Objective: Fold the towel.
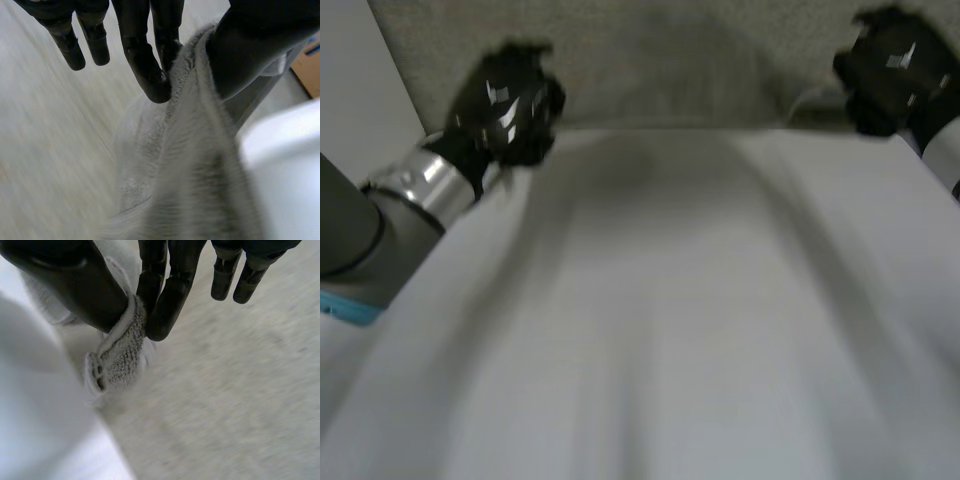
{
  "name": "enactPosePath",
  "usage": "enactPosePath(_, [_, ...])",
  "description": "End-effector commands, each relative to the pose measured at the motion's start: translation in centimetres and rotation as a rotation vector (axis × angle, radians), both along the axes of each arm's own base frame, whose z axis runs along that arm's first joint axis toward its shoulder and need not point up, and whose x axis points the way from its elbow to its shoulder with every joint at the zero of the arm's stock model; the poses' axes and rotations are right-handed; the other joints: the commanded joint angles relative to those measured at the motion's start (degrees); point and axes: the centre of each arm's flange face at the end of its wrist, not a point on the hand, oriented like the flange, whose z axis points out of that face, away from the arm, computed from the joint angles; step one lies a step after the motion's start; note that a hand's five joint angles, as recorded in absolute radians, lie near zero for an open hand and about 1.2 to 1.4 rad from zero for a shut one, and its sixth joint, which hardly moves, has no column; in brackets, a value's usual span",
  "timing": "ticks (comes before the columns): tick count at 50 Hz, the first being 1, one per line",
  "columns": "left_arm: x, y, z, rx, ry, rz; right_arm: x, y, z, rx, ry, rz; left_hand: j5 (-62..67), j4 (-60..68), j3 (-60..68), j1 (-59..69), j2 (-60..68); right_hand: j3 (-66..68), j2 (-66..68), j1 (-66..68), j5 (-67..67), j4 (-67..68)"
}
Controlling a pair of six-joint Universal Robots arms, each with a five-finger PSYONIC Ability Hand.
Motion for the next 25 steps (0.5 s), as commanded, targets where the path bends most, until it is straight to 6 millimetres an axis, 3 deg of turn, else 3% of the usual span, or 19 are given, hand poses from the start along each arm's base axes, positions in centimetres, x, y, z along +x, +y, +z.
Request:
enactPosePath(1, [1.5,0.7,-7.0,0.178,-0.151,0.034,0.0,2.5,-7.5,0.168,0.136,0.052,3.4,-2.7,-2.2,7.4,3.1,0.8,3.7,6.0,3.8,2.3])
enactPosePath(2, [1.5,0.7,-7.0,0.178,-0.151,0.034,0.0,2.5,-7.5,0.168,0.137,0.053,3.4,-2.7,-2.2,7.4,3.1,0.8,3.7,6.0,3.8,2.3])
enactPosePath(4, [1.8,1.5,-8.8,0.199,-0.247,0.036,-0.1,3.5,-10.7,0.225,0.223,0.060,3.4,-2.7,-2.2,7.4,3.1,0.8,3.7,6.0,3.8,2.3])
enactPosePath(9, [1.6,2.9,-10.8,0.263,-0.344,0.013,-0.2,4.6,-12.8,0.266,0.293,0.070,3.4,-2.7,-2.2,7.4,3.1,0.8,3.7,6.0,3.8,2.3])
enactPosePath(18, [1.6,4.5,-11.2,0.347,-0.389,-0.015,-0.9,4.5,-12.0,0.290,0.291,0.042,3.4,-2.7,-2.2,7.4,3.1,0.8,3.7,6.0,3.8,2.3])
enactPosePath(25, [1.8,5.2,-9.9,0.344,-0.389,-0.010,-2.3,4.1,-8.8,0.246,0.245,-0.014,3.4,-2.7,-2.2,7.4,3.1,0.8,3.7,6.0,3.8,2.3])
